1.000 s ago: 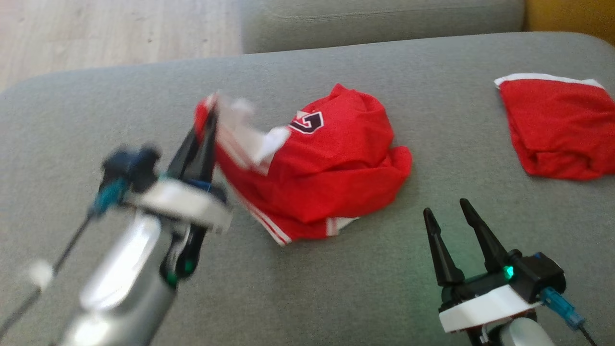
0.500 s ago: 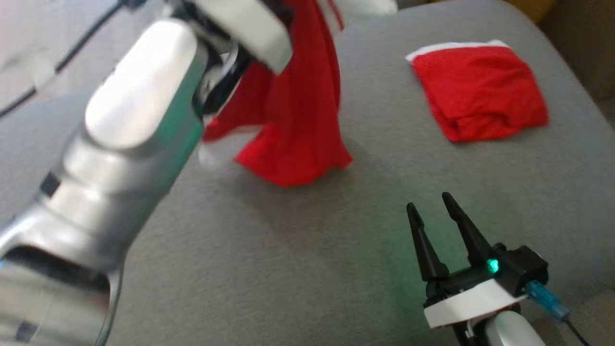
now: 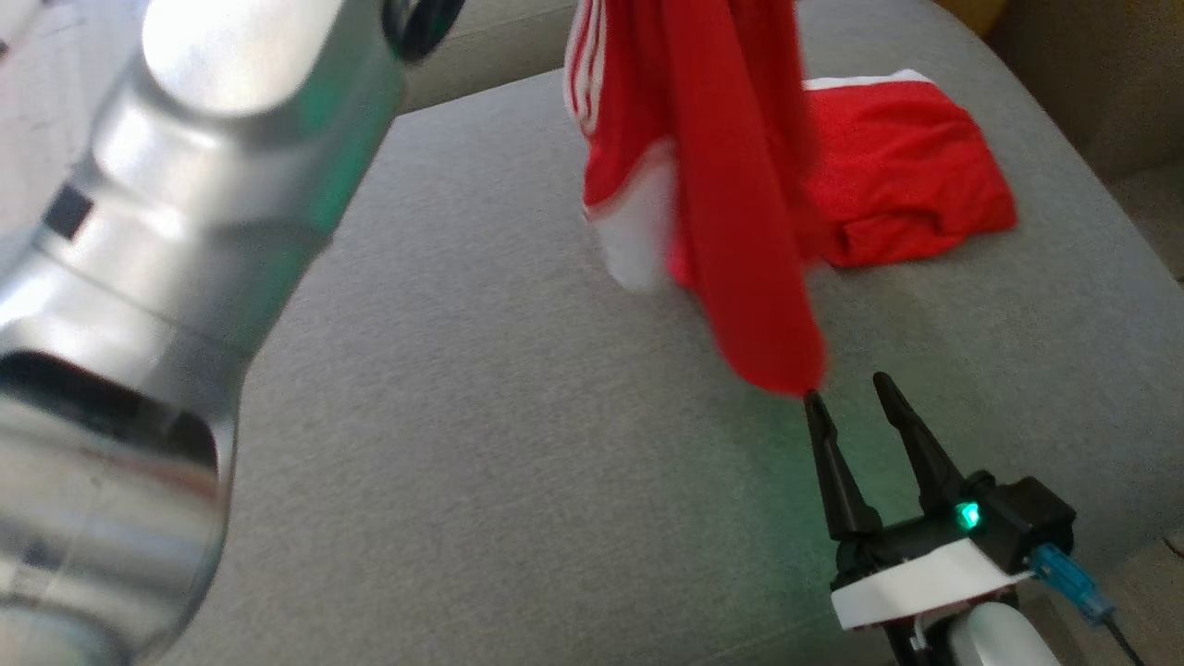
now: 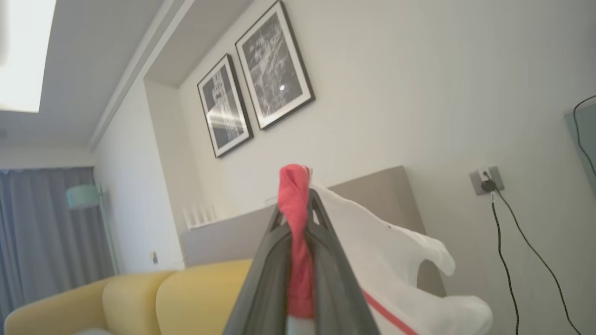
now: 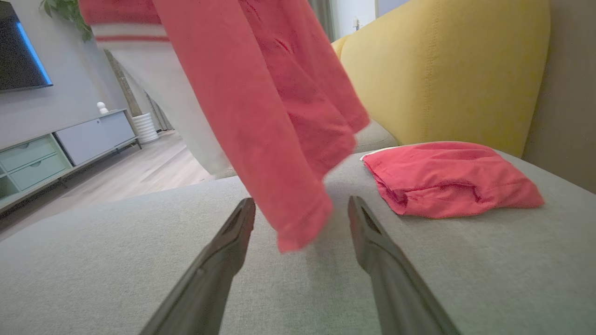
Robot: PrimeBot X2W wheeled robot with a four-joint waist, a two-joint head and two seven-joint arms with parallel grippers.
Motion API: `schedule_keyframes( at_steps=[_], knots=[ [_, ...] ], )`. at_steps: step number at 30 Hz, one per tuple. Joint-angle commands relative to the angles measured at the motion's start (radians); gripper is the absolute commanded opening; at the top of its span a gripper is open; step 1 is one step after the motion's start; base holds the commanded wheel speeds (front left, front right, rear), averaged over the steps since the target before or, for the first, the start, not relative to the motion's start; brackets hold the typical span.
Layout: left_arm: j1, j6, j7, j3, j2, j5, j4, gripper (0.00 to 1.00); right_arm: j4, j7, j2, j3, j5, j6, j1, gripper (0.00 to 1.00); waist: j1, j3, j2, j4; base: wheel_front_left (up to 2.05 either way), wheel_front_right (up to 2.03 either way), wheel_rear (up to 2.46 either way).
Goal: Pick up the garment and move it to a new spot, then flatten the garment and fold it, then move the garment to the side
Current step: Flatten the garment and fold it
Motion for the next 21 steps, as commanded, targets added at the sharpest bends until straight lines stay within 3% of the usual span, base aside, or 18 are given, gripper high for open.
schedule_keyframes(
  at_steps=[1,7,15,21],
  knots=[
    [0.012,0.002,-0.004,0.010,0.047,-0.017,-0.006,0.00,-0.037,-0.011,-0.004,0.016,-0.001,-0.001,-0.004,1.00,0.0000,-0.002,0.0000,0.031,0.00,0.00,0.00],
    [0.306,0.012,-0.023,0.033,0.126,-0.113,-0.013,0.00,-0.047,-0.011,-0.010,0.000,-0.007,-0.001,0.018,1.00,0.0000,-0.003,0.0000,0.102,0.00,0.00,0.00],
    [0.761,0.109,-0.040,0.152,0.236,-0.189,-0.138,0.00,-0.054,-0.011,-0.031,-0.026,-0.012,-0.001,0.049,1.00,0.0000,0.016,0.0000,0.170,0.00,0.00,0.00],
    [1.026,0.144,-0.040,0.279,0.207,-0.186,-0.263,0.00,-0.065,-0.011,-0.046,-0.038,-0.014,-0.001,0.041,1.00,0.0000,0.045,0.0000,0.205,0.00,0.00,0.00]
  ],
)
